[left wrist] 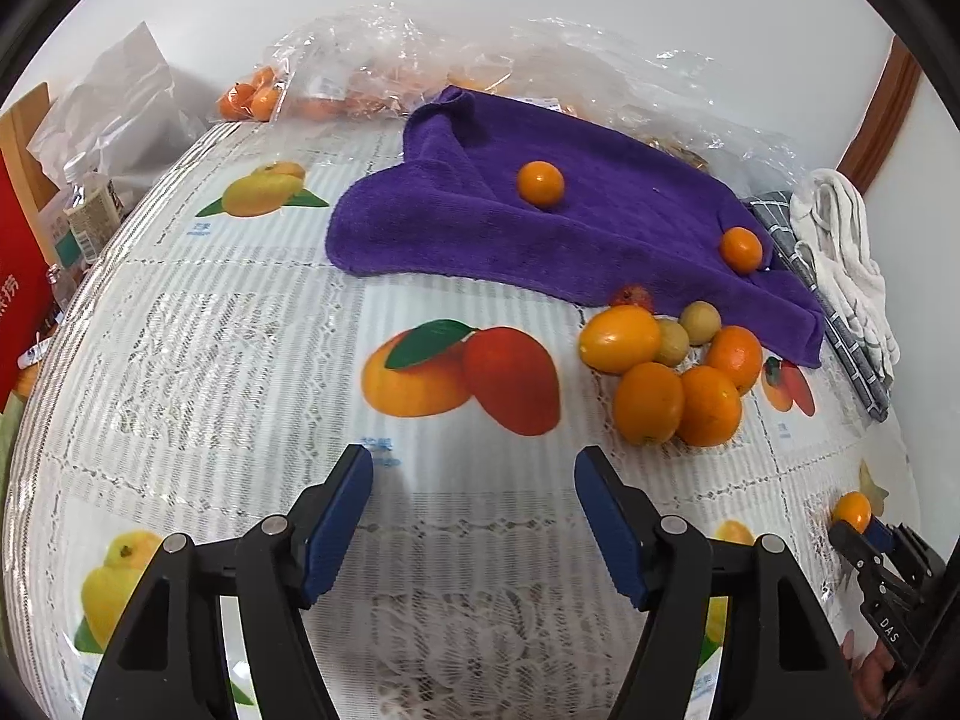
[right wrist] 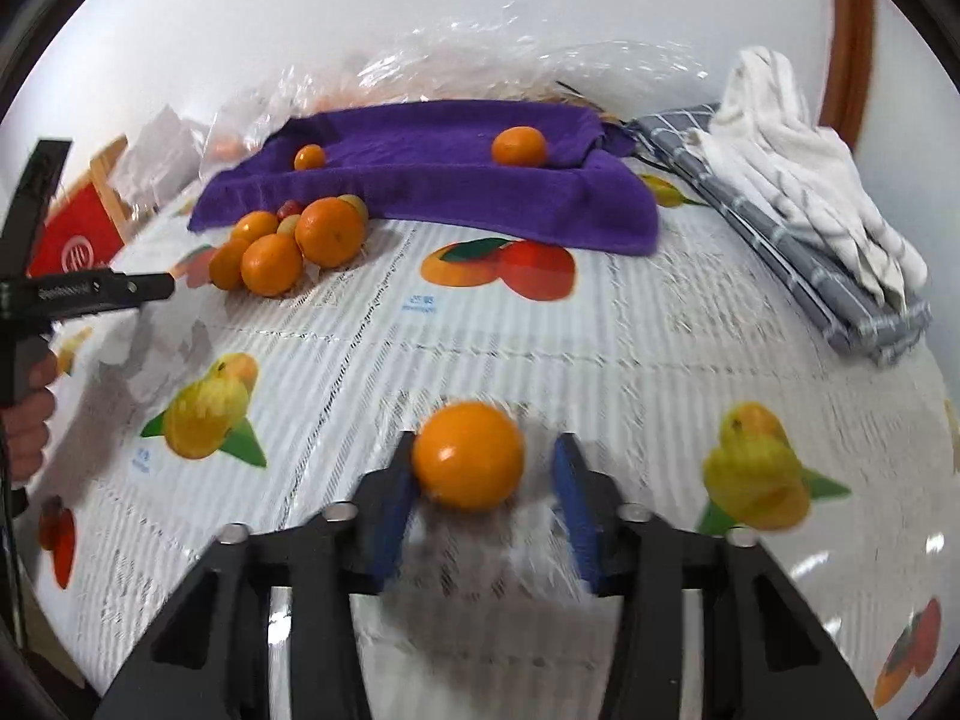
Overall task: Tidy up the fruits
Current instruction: 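Carry the orange in the right tool onto the purple towel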
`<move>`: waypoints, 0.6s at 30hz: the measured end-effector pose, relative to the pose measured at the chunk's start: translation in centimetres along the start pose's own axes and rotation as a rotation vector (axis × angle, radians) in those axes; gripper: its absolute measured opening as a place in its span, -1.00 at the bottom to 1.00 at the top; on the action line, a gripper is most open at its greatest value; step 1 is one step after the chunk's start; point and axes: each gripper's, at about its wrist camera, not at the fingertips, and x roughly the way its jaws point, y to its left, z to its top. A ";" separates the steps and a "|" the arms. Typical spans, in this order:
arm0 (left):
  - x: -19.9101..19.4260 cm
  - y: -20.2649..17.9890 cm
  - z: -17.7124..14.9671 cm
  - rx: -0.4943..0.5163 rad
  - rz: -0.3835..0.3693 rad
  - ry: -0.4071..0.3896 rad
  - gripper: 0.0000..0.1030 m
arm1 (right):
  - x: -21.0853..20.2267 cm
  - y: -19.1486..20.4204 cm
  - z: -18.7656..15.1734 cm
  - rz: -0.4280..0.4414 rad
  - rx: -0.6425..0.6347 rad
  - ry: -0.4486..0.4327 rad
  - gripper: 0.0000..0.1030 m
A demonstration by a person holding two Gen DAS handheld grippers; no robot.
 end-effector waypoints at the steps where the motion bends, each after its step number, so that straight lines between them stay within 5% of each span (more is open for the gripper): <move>1: 0.0 -0.1 0.0 -0.001 -0.006 0.000 0.32 | -0.1 -0.2 0.0 0.004 0.012 -0.003 -0.36; 13: -0.3 -3.0 0.7 0.040 -0.160 -0.036 0.32 | 1.1 -0.5 1.8 0.002 0.035 -0.003 -0.36; 16: 0.6 -4.1 1.4 0.044 -0.144 -0.029 0.31 | 1.1 -0.6 2.1 0.004 0.038 -0.007 -0.36; 18: 1.2 -4.3 1.7 0.034 -0.126 -0.022 0.04 | 0.9 -0.7 2.2 0.000 0.037 -0.009 -0.36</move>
